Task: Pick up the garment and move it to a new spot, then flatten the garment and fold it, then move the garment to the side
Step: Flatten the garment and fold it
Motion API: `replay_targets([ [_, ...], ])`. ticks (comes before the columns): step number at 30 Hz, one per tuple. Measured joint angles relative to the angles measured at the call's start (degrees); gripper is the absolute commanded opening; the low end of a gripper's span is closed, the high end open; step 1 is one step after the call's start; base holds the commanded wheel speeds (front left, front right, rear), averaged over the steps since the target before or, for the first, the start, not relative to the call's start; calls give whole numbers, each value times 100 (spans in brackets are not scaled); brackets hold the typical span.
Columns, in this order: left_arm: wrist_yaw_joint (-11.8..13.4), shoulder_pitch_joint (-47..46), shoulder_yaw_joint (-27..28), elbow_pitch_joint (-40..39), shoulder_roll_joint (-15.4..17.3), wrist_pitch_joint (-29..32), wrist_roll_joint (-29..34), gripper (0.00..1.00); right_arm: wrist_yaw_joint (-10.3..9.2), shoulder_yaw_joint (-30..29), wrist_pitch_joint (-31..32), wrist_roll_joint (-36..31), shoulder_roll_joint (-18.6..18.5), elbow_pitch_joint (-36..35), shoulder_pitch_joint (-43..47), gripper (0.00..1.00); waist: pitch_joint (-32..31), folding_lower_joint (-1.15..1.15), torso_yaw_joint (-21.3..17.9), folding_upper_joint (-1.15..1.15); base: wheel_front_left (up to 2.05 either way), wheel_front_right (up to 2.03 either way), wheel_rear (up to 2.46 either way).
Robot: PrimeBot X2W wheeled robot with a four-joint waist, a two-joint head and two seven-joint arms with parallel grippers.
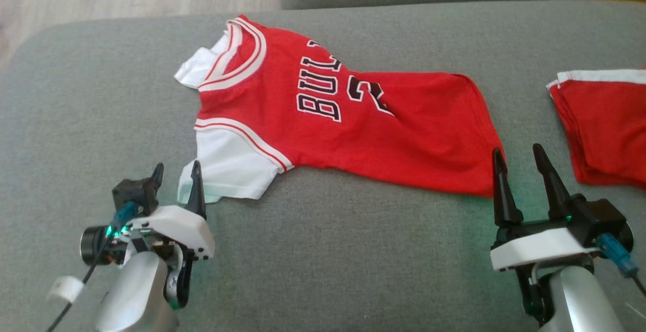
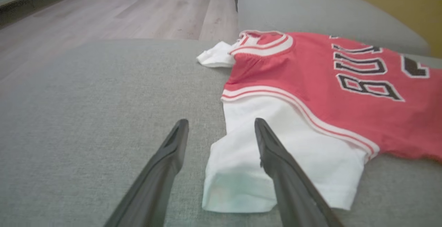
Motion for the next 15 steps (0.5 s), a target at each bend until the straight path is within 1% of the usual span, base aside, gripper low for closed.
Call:
replay_targets([
  [4,37,-132,-67,436,27,252,9,100,0,-5,0,1,-1,-3,-65,100,114,0,-84,0,0,0,0],
  [7,90,-203,-67,666,31,260,9,100,0,-16,0,1,-1,-10,-107,100,173,0,-127,0,0,0,0],
  [15,77,-408,-82,1079,34,249,7,100,0,-58,0,0,-1,-10,-109,100,246,0,-127,0,0,0,0],
])
